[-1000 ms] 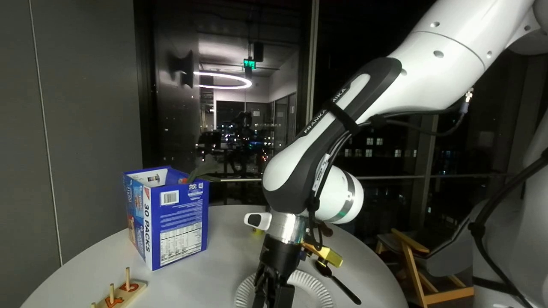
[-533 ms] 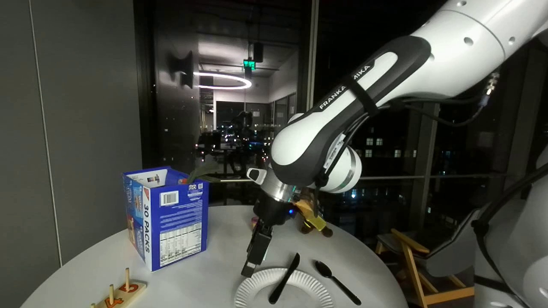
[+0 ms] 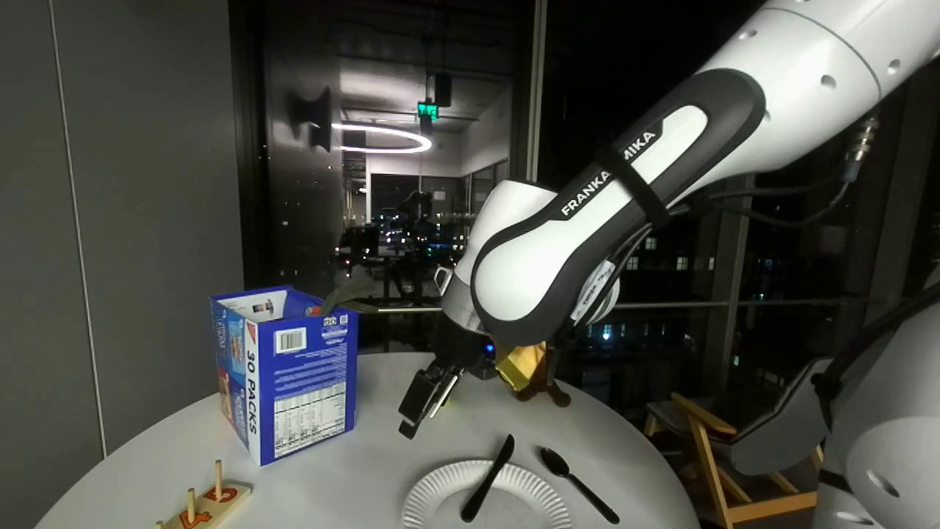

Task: Remove the spoon and knife from the white plate then place the radish from the blue box on the plate.

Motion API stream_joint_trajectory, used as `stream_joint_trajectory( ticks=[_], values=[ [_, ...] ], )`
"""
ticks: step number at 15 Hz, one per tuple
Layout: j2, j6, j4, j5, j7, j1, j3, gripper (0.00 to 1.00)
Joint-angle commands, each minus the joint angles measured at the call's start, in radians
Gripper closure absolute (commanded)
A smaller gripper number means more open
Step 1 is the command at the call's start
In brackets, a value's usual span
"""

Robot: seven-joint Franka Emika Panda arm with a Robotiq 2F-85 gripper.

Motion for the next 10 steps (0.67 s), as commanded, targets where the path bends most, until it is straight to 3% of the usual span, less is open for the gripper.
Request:
stream_joint_trajectory(
  ticks=[1, 2, 6, 10],
  values=[
    [-0.105, -0.049, -0.027, -0.196, 0.204, -0.062, -0.083, 0.00],
    [-0.017, -0.008, -0.006, -0.181, 0.166, 0.026, -0.107, 0.00],
    [-0.066, -0.040, -0.016, -0.230, 0.202, -0.012, -0.154, 0.00],
    [-0.070, -0.043, -0.020, -0.231, 0.217, -0.010, -0.141, 0.00]
  ],
)
